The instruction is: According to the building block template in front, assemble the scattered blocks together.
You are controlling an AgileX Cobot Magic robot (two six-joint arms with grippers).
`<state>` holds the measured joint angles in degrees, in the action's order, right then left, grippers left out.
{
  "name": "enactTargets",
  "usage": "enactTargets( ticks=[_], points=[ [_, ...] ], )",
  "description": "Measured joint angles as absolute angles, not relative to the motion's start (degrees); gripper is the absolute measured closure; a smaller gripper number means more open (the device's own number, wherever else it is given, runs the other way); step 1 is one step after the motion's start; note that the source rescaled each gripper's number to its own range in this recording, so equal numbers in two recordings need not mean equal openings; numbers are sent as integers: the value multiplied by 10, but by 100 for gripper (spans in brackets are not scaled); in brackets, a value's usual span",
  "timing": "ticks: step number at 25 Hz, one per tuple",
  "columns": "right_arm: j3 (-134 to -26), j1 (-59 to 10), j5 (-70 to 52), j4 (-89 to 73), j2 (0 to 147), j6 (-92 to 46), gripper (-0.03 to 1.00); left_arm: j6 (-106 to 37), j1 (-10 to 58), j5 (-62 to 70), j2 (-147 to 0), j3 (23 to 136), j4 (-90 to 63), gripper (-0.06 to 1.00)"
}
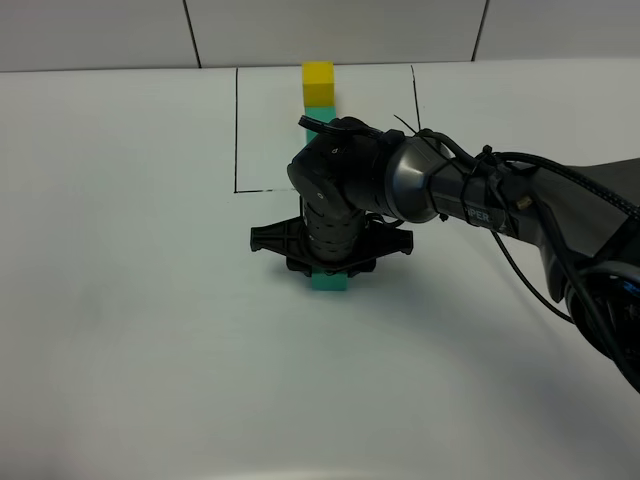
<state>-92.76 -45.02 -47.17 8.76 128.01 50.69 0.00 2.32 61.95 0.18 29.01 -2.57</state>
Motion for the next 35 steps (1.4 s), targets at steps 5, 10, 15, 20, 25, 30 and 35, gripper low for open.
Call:
enactTargets(
  ticks=[5, 10, 15, 20, 25, 30, 35],
  points=[
    [-926, -449, -459, 64, 1284, 484, 57, 0, 23, 620, 2, 290, -26, 19],
    [-926, -449, -460, 64, 1260, 473, 34, 0, 23, 620, 2, 290, -25, 19],
    [-926, -449, -478, 73, 1220, 453, 30, 0, 23, 620, 2, 290, -25, 19],
    [-913, -446, -532, 114, 1183, 436, 30, 0, 23, 620, 2, 290, -25, 19],
    [-829, -408, -518, 123, 1122, 426, 30, 0, 23, 620, 2, 290, -25, 19],
    [-690, -343, -475, 128, 1023, 405, 30, 0, 23, 620, 2, 290, -25, 19],
    [-563, -261, -468, 146, 910, 373, 26, 0, 23, 620, 2, 290, -25, 19]
  ],
)
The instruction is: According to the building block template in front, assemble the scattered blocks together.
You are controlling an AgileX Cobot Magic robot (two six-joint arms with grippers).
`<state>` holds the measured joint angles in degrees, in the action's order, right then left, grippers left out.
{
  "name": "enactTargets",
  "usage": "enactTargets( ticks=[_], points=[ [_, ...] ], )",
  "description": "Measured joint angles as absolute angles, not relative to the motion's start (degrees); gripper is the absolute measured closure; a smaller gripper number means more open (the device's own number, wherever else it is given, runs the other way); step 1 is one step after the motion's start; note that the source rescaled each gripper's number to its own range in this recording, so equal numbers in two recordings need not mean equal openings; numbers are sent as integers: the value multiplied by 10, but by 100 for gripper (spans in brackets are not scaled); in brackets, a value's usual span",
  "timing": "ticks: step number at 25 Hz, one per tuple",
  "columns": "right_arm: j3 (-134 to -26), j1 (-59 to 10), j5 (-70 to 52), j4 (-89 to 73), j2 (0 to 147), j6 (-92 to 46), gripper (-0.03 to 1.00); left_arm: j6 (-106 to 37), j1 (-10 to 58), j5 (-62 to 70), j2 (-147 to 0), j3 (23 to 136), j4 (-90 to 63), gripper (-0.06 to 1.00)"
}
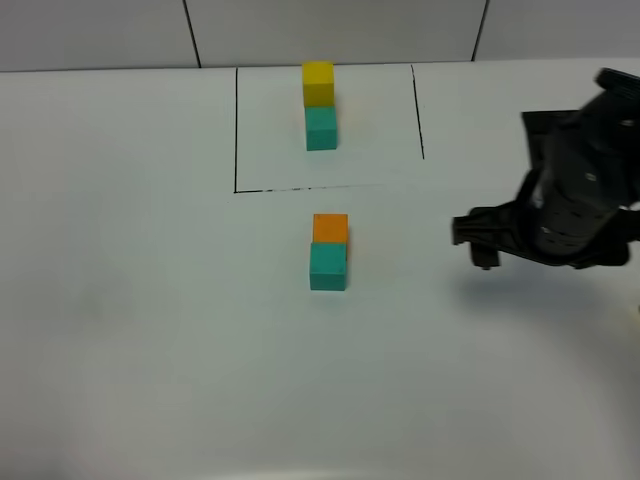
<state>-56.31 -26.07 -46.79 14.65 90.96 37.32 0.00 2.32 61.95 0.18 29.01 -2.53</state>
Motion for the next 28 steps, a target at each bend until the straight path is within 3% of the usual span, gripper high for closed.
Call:
enactTargets(
  ticks=[7, 14, 21, 28],
  points=[
    [-449, -139, -458, 145, 792, 363, 23, 0, 23, 620, 2, 290, -25, 19],
    [-423, -44, -428, 126, 788, 287, 23, 0, 23, 620, 2, 290, -25, 19],
    [-423, -22, -395, 100, 789, 199, 22, 0, 23, 620, 2, 290, -25, 19],
    [-423, 13, -404, 86, 821, 91, 7, 0, 23, 620, 2, 290, -25, 19]
  ],
)
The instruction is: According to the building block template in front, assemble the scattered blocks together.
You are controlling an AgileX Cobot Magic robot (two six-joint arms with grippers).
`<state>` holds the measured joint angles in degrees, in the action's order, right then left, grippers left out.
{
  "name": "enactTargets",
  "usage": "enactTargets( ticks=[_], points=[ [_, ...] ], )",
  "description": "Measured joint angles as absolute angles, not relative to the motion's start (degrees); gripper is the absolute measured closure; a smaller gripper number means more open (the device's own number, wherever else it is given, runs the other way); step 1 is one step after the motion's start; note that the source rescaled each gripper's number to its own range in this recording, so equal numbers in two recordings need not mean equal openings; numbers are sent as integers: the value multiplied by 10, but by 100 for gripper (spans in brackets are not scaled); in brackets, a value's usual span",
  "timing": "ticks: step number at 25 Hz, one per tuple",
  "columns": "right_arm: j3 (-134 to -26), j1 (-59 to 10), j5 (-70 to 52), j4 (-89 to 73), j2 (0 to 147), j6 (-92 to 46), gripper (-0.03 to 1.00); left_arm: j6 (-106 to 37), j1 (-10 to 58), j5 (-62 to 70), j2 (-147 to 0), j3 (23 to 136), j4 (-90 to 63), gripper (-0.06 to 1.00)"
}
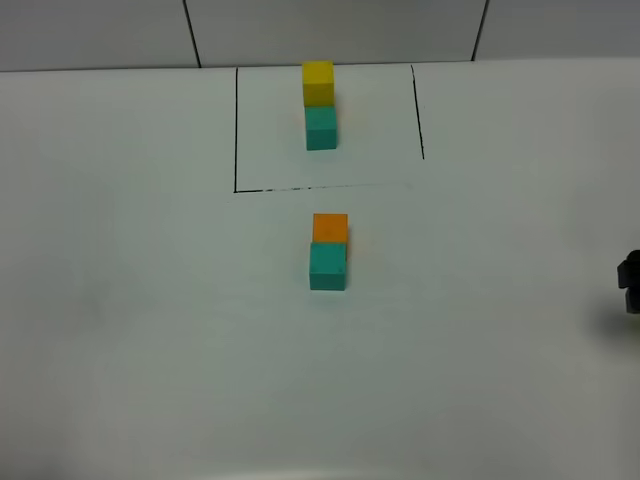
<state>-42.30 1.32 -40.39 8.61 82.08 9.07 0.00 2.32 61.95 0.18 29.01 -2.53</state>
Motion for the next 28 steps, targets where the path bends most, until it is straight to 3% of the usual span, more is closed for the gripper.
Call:
enactTargets(
  ticks=[8, 23, 28],
  points=[
    [-424, 80, -377, 6, 895, -80, 1, 0, 23, 620, 2, 290, -25, 19],
    [-470, 111, -337, -3, 986, -126, 2, 0, 23, 620, 2, 290, -25, 19],
    [-489, 111, -334, -3, 1018, -127, 14, 0, 23, 620, 2, 290, -25, 19]
  ],
)
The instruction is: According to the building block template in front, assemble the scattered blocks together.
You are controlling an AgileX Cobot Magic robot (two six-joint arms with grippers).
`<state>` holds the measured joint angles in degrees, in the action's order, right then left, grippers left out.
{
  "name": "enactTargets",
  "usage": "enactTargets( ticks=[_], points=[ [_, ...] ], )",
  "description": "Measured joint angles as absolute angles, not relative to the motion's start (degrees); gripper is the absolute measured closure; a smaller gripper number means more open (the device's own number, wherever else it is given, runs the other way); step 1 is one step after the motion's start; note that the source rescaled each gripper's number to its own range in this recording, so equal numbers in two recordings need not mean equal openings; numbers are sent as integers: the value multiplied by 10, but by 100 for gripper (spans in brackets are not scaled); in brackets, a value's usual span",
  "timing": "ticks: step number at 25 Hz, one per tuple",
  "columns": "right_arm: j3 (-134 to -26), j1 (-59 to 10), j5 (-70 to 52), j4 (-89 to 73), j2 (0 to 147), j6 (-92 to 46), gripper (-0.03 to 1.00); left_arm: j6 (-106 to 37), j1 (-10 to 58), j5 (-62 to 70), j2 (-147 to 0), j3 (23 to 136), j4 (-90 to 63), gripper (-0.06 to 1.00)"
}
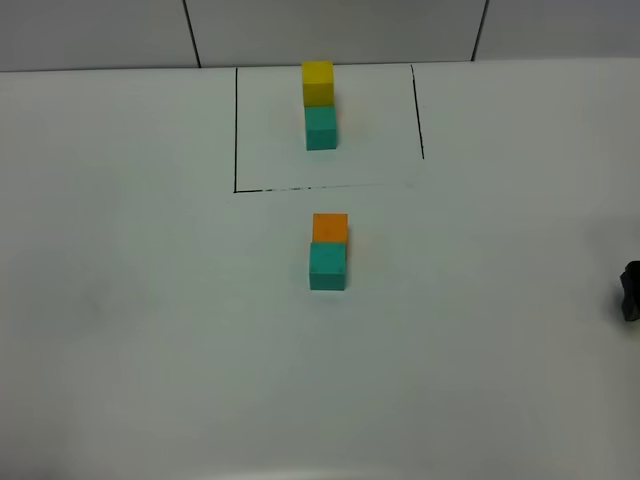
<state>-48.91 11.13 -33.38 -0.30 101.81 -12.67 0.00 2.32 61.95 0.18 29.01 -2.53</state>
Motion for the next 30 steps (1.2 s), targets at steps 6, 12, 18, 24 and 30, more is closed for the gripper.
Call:
enactTargets(
  ticks=[6, 12, 18, 24, 30],
  points=[
    [-493, 111, -338, 0, 1032, -128, 57, 0, 23, 620, 2, 290, -25, 19],
    [-521, 111, -395, 14, 1032, -137, 94, 0, 23, 620, 2, 290, -25, 19],
    [-574, 65, -478, 24, 995, -253, 94, 0, 23, 620, 2, 290, -25, 19],
    [-647, -101, -558, 26, 968, -477, 94, 0, 23, 620, 2, 290, -25, 19],
    [-750, -255, -583, 53, 1011, -498, 94, 0, 23, 620, 2, 290, -25, 19]
  ],
)
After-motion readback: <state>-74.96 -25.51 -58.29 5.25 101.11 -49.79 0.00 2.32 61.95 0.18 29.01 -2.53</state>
